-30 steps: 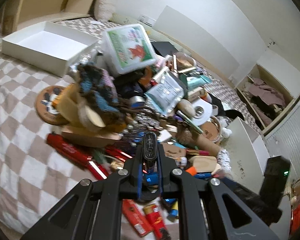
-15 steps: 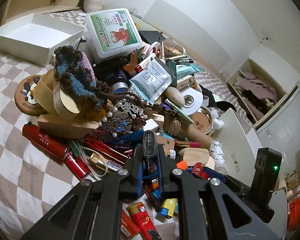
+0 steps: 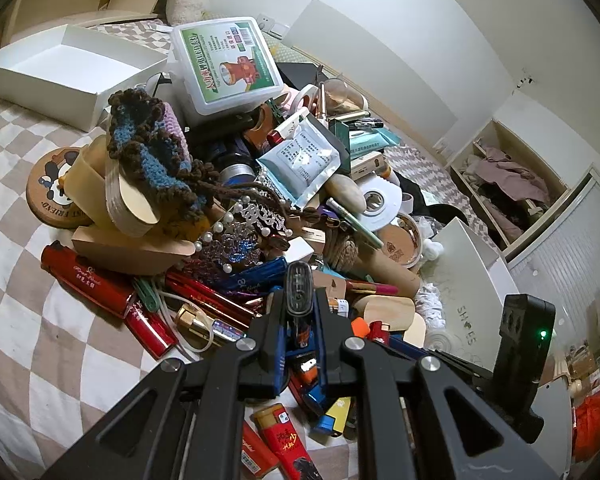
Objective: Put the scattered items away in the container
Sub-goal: 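Grasp the red lighter with the right tool while the left tool holds the black can, then carry the black can and red lighter over the white box with both tools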
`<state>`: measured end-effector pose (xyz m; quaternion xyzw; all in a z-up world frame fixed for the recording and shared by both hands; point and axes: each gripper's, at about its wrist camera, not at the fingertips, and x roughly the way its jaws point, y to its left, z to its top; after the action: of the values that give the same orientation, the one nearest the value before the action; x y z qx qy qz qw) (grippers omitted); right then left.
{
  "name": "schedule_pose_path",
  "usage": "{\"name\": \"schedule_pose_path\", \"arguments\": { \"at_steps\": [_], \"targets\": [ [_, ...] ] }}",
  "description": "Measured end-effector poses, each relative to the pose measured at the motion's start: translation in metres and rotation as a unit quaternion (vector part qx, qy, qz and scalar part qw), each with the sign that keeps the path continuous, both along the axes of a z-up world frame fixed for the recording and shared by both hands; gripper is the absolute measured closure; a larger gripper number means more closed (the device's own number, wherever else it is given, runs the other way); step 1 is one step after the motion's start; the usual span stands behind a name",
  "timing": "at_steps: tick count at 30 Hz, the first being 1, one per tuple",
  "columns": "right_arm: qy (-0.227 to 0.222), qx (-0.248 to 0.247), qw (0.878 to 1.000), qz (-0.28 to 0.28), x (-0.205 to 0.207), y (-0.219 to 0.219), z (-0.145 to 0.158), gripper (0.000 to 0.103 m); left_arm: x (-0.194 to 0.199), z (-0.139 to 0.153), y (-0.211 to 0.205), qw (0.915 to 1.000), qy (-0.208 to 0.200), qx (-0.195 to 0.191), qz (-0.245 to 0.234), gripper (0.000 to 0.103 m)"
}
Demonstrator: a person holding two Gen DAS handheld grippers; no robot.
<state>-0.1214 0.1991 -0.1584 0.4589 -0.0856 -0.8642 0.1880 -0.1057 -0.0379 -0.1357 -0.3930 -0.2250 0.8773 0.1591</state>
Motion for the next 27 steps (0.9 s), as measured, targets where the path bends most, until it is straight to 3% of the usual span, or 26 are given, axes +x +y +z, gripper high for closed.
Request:
{"name": "schedule_pose_path", "arguments": {
  "at_steps": [12,27],
  "targets": [
    [0.023,-0.054,0.998,0.006,0.005,-0.001,0.019,0.086,0.003,0.004,0.006,0.9998,0.011,-0.015,-0.005,0.091],
    [0.066,-0.109,0.992,-0.007,0.016,0.018,0.056,0.089,0.012,0.038,0.035,0.9982,0.046,-0.018,-0.034,0.091]
  ]
}}
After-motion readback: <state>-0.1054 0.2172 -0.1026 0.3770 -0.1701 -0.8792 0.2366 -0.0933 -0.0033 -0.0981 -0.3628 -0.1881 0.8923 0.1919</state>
